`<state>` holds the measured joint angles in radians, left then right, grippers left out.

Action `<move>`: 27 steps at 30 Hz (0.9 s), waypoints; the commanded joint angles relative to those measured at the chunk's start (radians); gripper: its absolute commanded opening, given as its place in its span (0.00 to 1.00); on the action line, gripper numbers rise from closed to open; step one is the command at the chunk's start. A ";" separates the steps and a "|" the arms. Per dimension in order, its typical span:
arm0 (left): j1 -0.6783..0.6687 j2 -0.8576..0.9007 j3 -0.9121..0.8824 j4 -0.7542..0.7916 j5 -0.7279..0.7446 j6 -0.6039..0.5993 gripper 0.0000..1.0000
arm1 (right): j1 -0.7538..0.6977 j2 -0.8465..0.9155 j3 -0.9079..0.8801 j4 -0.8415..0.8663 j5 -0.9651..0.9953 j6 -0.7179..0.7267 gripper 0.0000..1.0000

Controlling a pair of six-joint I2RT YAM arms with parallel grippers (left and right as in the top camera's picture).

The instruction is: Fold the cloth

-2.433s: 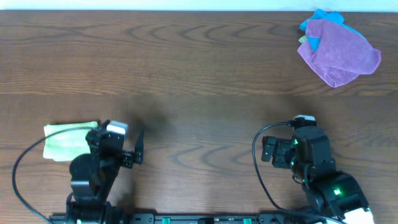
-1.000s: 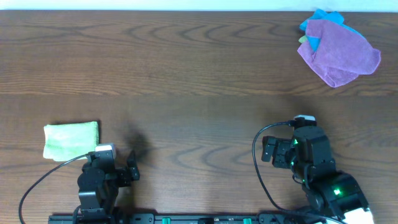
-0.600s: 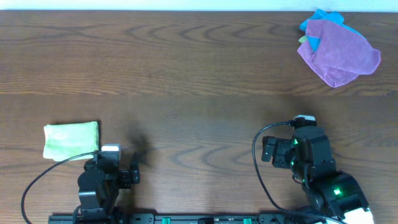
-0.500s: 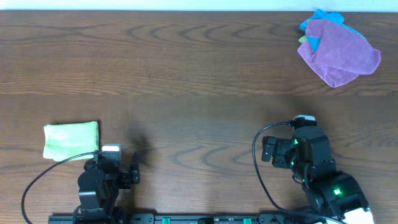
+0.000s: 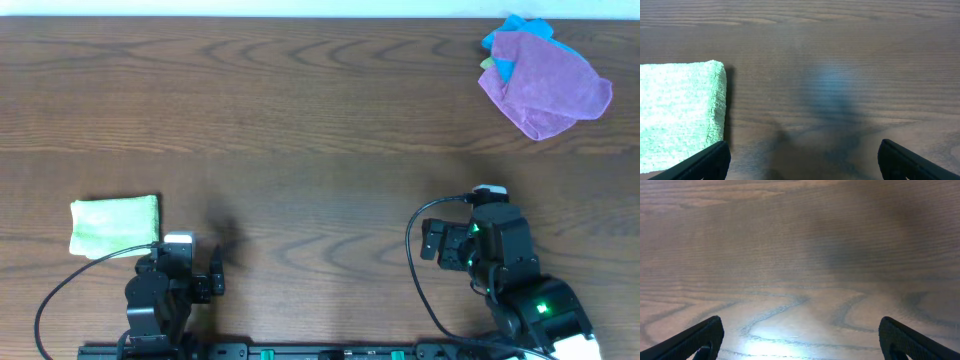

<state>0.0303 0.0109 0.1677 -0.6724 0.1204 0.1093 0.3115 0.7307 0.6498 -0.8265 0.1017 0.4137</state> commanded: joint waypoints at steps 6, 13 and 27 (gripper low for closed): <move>0.002 -0.007 -0.006 -0.011 0.003 0.014 0.95 | -0.092 -0.161 -0.056 -0.016 0.006 -0.086 0.99; 0.002 -0.007 -0.006 -0.011 0.003 0.014 0.95 | -0.240 -0.406 -0.236 0.047 -0.103 -0.339 0.99; 0.002 -0.007 -0.006 -0.011 0.003 0.014 0.95 | -0.333 -0.650 -0.454 0.045 -0.183 -0.489 0.99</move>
<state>0.0303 0.0109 0.1677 -0.6731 0.1207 0.1093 -0.0055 0.1085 0.2150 -0.7841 -0.0532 -0.0109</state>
